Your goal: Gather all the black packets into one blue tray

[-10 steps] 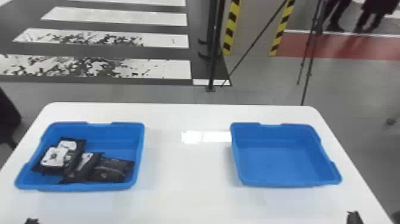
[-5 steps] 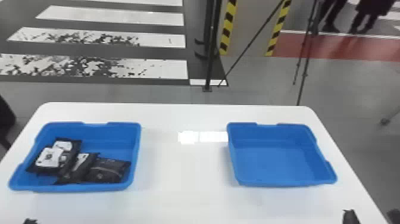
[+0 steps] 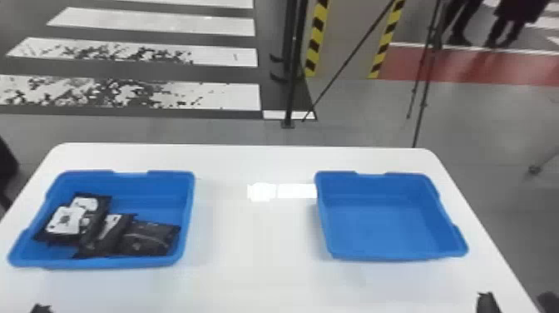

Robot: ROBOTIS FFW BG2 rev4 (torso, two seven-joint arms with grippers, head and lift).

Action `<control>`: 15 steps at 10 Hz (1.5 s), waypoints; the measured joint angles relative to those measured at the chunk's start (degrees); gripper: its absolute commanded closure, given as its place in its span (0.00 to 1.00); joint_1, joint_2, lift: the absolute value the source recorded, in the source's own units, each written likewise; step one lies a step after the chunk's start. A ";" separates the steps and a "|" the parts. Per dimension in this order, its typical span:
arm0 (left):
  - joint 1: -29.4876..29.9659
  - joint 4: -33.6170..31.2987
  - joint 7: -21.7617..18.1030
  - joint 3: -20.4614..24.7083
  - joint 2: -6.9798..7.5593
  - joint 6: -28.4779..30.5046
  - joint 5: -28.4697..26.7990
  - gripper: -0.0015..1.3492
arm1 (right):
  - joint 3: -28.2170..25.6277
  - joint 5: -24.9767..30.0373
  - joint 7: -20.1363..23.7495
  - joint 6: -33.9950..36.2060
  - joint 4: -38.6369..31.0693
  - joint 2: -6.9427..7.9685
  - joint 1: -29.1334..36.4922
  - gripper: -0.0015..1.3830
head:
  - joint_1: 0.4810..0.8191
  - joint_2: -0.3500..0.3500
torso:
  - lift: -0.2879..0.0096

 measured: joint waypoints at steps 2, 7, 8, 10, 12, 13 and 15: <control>-0.04 0.00 0.00 -0.03 0.03 0.23 0.05 0.23 | 0.00 -0.02 0.00 0.00 0.06 0.00 -0.06 0.16 | 0.63 0.33 | 0.60; -0.20 0.00 -0.07 -0.16 0.26 0.62 0.37 0.23 | 0.00 -0.55 0.00 0.00 0.27 0.00 -0.29 0.16 | 0.63 0.32 | 0.60; -0.29 0.00 -0.08 -0.23 0.31 0.72 0.41 0.23 | 0.01 -0.58 0.00 0.00 0.19 0.00 -0.29 0.16 | 0.63 0.32 | 0.60; -0.32 0.00 -0.08 -0.26 0.38 0.61 0.53 0.23 | 0.17 -0.63 0.00 0.00 0.16 0.00 -0.29 0.16 | 0.63 0.32 | 0.60; -0.46 0.00 -0.08 -0.26 0.45 0.43 0.76 0.23 | 0.23 -0.70 0.00 0.00 0.16 0.00 -0.29 0.16 | 0.63 0.32 | 0.60; -0.52 0.00 -0.08 -0.26 0.46 0.42 0.89 0.23 | 0.23 -0.70 0.00 0.00 0.16 0.00 -0.30 0.16 | 0.63 0.32 | 0.60; -0.57 0.00 -0.08 -0.28 0.46 0.42 1.05 0.23 | 0.42 -0.79 0.00 0.00 0.15 0.00 -0.54 0.16 | 0.63 0.33 | 0.60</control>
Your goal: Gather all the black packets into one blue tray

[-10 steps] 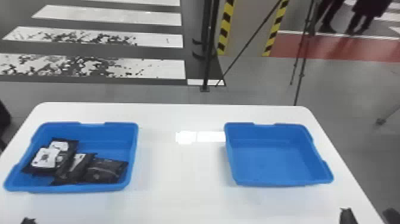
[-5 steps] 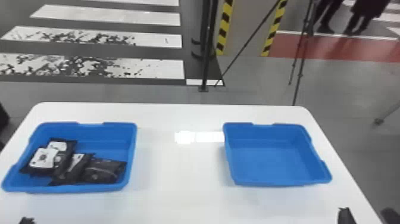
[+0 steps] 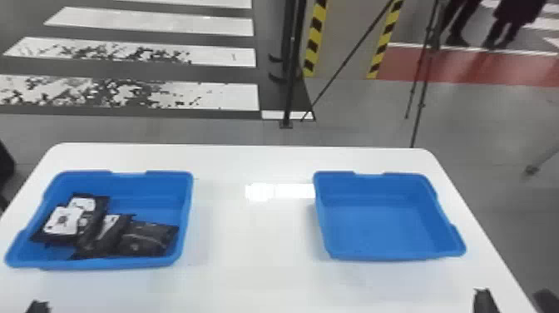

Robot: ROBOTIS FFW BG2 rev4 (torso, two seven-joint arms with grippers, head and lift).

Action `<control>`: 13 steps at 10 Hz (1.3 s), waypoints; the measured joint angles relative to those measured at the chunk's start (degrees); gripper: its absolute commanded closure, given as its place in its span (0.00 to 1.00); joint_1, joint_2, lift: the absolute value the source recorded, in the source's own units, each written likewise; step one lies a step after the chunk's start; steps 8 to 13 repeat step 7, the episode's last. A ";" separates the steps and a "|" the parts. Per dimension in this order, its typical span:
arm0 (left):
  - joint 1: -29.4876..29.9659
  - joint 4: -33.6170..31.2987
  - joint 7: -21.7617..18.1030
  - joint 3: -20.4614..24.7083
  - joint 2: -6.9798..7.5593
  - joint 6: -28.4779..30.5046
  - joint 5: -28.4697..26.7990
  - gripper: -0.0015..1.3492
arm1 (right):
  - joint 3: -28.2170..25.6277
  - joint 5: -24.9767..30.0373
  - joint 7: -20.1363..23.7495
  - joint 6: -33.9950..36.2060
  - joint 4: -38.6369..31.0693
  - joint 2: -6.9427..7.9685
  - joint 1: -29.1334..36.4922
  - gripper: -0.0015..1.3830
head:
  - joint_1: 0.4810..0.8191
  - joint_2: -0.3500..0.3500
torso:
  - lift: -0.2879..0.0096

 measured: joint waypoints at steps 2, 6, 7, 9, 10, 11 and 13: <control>-0.15 0.00 0.00 -0.18 0.00 0.00 0.01 0.23 | 0.21 -0.02 0.00 0.00 0.00 0.00 -0.24 0.16 | 0.63 0.33 | 0.60; -0.05 0.00 0.00 -0.30 0.00 0.00 0.02 0.23 | 0.26 -0.02 0.00 0.00 -0.09 0.00 -0.45 0.16 | 0.63 0.33 | 0.60; -0.10 0.00 0.00 -0.32 0.00 0.05 0.02 0.23 | 0.26 -0.02 0.00 0.00 -0.09 0.00 -0.45 0.16 | 0.63 0.33 | 0.60; -0.10 0.00 0.00 -0.32 0.00 0.05 0.02 0.23 | 0.26 -0.02 0.00 0.00 -0.09 0.00 -0.45 0.16 | 0.63 0.33 | 0.60; -0.10 0.00 0.00 -0.32 0.00 0.05 0.02 0.23 | 0.26 -0.02 0.00 0.00 -0.09 0.00 -0.45 0.16 | 0.63 0.33 | 0.60; -0.10 0.00 0.00 -0.32 0.00 0.05 0.02 0.23 | 0.26 -0.02 0.00 0.00 -0.09 0.00 -0.45 0.16 | 0.63 0.33 | 0.60; -0.10 0.00 0.00 -0.32 0.00 0.05 0.02 0.23 | 0.26 -0.02 0.00 0.00 -0.09 0.00 -0.45 0.16 | 0.63 0.33 | 0.60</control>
